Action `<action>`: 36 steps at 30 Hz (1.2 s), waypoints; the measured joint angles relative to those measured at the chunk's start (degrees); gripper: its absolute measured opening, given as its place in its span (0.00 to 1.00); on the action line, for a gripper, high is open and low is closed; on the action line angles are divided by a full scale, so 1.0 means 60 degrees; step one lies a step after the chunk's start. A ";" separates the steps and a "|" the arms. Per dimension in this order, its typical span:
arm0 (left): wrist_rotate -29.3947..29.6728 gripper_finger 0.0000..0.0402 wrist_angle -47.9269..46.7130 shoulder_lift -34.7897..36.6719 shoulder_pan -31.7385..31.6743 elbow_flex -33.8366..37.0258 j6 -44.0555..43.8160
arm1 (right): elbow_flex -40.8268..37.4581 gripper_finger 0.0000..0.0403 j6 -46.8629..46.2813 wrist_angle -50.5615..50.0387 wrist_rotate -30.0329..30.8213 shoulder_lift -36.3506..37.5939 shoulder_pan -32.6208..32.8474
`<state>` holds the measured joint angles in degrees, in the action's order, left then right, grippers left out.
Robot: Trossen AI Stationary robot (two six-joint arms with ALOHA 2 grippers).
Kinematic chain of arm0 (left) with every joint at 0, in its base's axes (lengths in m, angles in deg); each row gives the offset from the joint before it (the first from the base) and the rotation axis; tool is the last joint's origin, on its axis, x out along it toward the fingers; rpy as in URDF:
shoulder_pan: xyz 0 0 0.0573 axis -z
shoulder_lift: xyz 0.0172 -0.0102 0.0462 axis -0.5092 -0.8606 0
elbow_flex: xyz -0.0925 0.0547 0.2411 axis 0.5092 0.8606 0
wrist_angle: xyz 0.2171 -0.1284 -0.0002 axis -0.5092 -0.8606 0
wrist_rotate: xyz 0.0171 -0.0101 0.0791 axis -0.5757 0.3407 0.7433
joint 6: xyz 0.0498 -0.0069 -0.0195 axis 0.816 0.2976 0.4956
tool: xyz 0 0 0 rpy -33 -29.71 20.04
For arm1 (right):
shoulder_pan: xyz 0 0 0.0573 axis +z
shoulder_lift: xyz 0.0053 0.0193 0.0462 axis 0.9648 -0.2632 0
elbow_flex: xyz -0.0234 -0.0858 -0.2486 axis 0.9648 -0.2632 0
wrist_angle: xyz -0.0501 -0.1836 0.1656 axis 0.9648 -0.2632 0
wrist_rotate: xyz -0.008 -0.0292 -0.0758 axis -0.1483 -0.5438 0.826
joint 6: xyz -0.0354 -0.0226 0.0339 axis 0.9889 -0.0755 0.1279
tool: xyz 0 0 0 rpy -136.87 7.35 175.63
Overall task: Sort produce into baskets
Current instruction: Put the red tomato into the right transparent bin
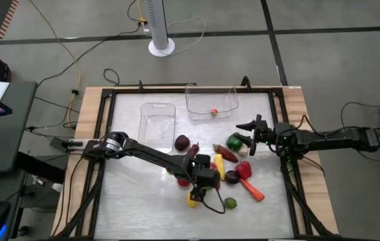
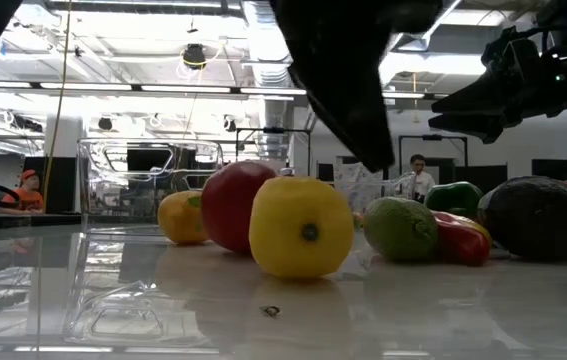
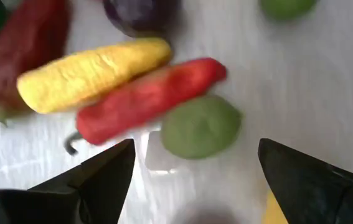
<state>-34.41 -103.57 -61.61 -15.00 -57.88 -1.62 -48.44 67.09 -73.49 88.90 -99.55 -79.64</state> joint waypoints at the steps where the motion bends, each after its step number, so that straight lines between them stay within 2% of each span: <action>1: -0.0096 0.80 -0.0276 0.0093 0.0037 -0.0001 -0.0072 | -0.0001 0.63 0.0000 -0.0001 0.0000 0.0000 0.0002; 4: -0.0314 0.78 -0.1215 0.0332 0.0169 -0.0017 -0.0296 | -0.0002 0.63 0.0004 -0.0011 0.0000 0.0000 -0.0002; 9: 0.0273 0.78 -0.2501 0.0329 0.0405 -0.0010 -0.0618 | -0.0002 0.63 0.0000 -0.0016 0.0000 0.0000 -0.0002; 18: 0.0281 0.78 -0.2963 0.0333 0.0705 -0.0014 -0.0898 | -0.0002 0.63 -0.0069 -0.0018 0.0002 0.0000 -0.0002; 25: 0.0754 0.78 -0.3121 0.0333 0.0719 -0.0006 -0.0346 | -0.0002 0.63 -0.0076 -0.0021 0.0000 -0.0002 -0.0002; 36: 0.0748 0.78 -0.2525 0.0325 0.0646 0.0982 -0.0251 | -0.0002 0.63 -0.0076 -0.0018 0.0000 -0.0002 -0.0002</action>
<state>-29.92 -118.72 -59.66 -11.12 -51.99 -3.13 -48.45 66.63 -73.60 88.90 -99.56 -79.65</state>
